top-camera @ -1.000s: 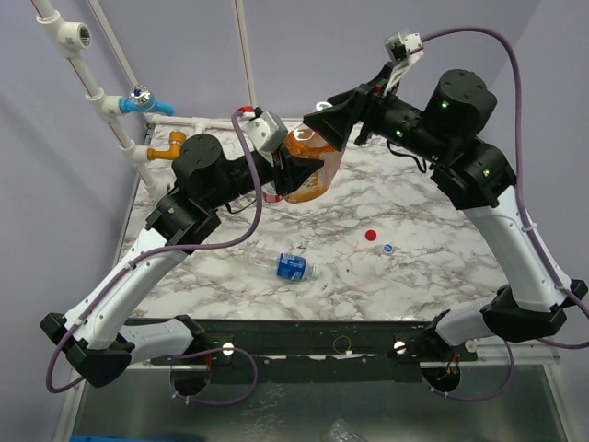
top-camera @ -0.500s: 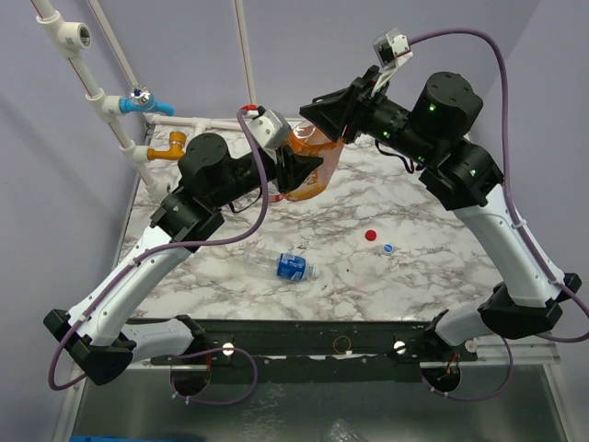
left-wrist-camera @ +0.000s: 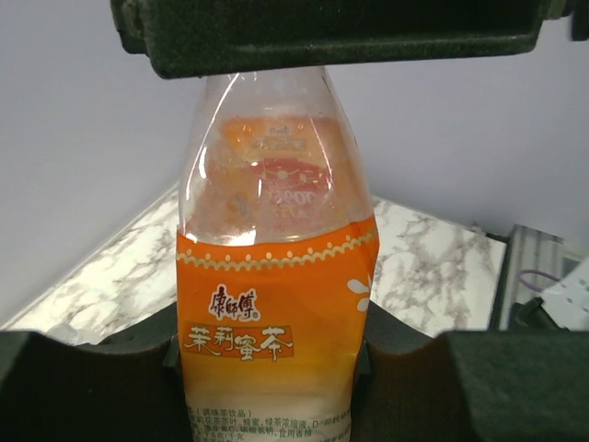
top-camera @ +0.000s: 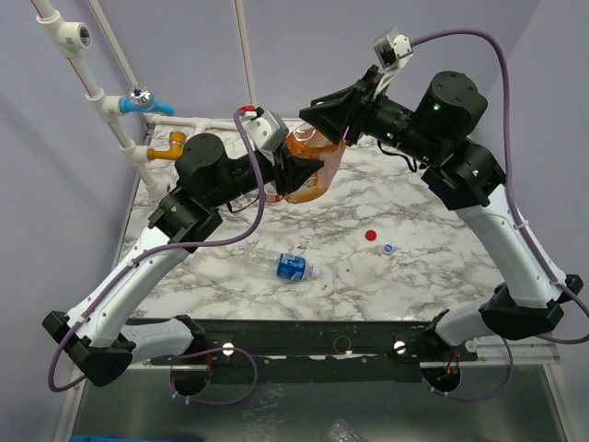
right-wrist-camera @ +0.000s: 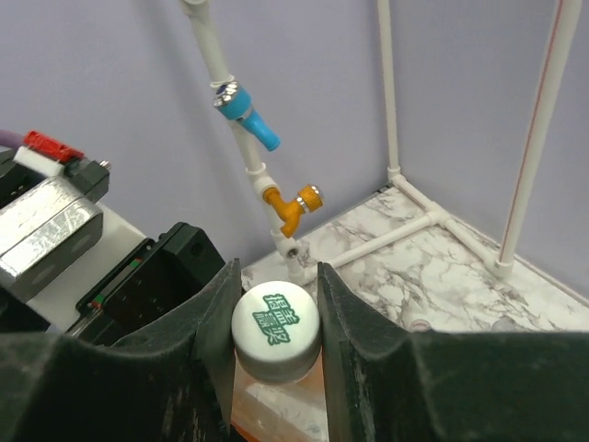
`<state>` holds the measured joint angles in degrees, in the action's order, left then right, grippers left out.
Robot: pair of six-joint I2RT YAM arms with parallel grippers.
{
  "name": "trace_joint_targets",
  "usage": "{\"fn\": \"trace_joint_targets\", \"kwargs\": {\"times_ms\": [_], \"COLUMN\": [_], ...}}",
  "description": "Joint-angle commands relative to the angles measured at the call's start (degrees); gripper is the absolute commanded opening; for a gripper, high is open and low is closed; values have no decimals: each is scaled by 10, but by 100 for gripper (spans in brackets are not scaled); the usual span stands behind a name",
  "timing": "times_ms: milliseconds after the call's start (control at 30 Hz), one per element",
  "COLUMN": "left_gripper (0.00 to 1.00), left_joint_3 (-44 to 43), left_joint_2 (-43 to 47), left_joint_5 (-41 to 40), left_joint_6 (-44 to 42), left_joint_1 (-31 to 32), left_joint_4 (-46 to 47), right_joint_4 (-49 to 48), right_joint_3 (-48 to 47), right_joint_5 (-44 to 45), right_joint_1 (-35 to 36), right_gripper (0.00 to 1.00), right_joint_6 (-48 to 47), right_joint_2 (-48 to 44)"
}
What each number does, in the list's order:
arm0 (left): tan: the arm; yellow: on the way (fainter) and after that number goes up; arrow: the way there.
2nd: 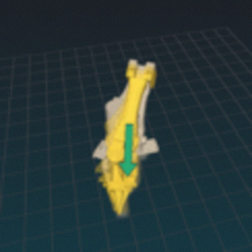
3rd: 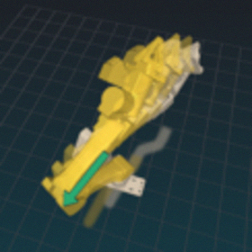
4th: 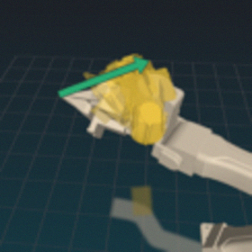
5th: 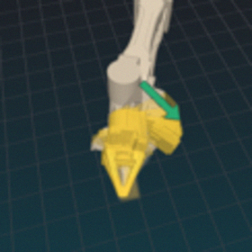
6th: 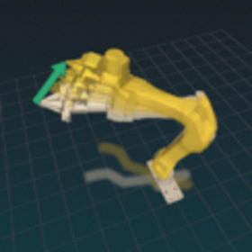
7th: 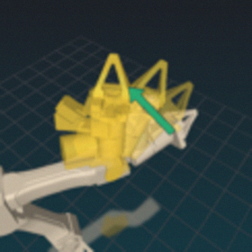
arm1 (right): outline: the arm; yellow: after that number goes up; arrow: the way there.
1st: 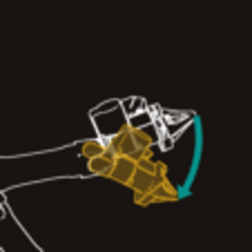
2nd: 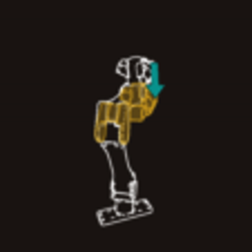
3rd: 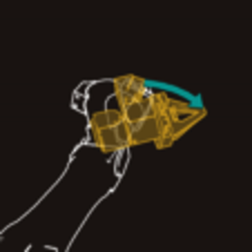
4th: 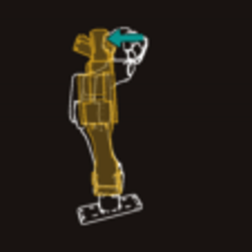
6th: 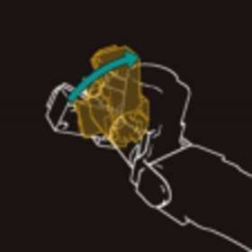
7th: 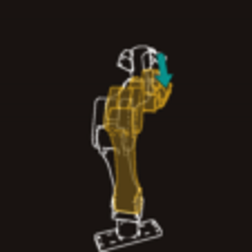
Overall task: Unscrew the bottle caps
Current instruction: Unscrew the bottle cap from the plastic bottle.
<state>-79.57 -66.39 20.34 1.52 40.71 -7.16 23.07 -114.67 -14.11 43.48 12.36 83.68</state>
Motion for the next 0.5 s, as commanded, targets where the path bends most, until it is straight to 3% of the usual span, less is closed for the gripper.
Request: {"fn": "trace_joint_targets", "kwargs": {"times_ms": [0,133,233,367,467], "left_gripper": [13,13,13,11,11], "left_joint_3": [-19,-43,-58,-71,-75], "left_joint_2": [16,15,15,15,17], "left_joint_5": [190,371,432,458,460], "left_joint_6": [56,106,130,138,137], "left_joint_1": [-2,-3,-3,-6,-9], "left_joint_4": [5,4,3,3,3], "right_joint_4": [-58,-135,-195,-361,-349], "right_joint_3": [22,74,83,131,132], "right_joint_5": [-181,-432,-580,-676,-688], "right_joint_1": [1,0,0,0,-3], "right_gripper": [1,1,1,1,1], "right_joint_6": [-7,14,70,194,197], "right_joint_2": [-29,-57,-51,-55,-58]}}
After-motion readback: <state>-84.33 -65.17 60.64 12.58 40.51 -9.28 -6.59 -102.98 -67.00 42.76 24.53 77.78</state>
